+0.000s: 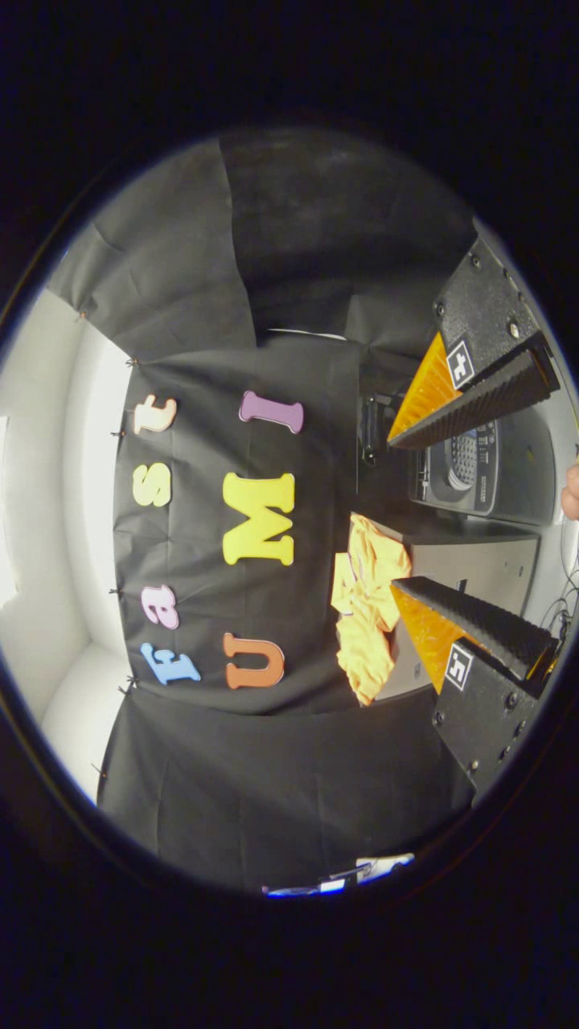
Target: Put the clothes into the washing machine and then close the washing machine lid.
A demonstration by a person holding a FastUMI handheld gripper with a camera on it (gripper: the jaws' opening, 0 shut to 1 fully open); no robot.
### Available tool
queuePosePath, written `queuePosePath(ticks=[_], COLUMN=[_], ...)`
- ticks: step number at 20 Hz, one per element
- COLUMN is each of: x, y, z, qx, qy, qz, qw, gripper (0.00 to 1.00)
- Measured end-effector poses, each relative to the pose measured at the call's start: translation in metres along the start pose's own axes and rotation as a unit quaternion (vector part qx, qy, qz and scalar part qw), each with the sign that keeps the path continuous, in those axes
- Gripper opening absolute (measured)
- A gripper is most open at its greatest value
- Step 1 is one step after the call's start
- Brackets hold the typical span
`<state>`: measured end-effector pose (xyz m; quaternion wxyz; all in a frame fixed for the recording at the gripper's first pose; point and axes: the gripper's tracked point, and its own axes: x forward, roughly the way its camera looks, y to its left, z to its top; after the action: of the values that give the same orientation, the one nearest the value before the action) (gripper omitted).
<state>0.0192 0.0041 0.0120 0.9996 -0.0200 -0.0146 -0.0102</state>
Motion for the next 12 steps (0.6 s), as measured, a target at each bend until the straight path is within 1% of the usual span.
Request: queuePosePath(ticks=[3, 6, 9, 12], x=[0.009, 0.024, 0.05, 0.083], y=[0.001, 0.007, 0.022, 0.041], z=[0.007, 0.022, 0.04, 0.07], qx=[0.004, 0.021, 0.036, 0.034], qy=[-0.006, -0.016, -0.008, -0.016], qz=[0.0, 0.011, 0.032, 0.052], qw=[1.0, 1.0, 0.999, 0.998], gripper=[0.99, 0.99, 0.99, 0.99])
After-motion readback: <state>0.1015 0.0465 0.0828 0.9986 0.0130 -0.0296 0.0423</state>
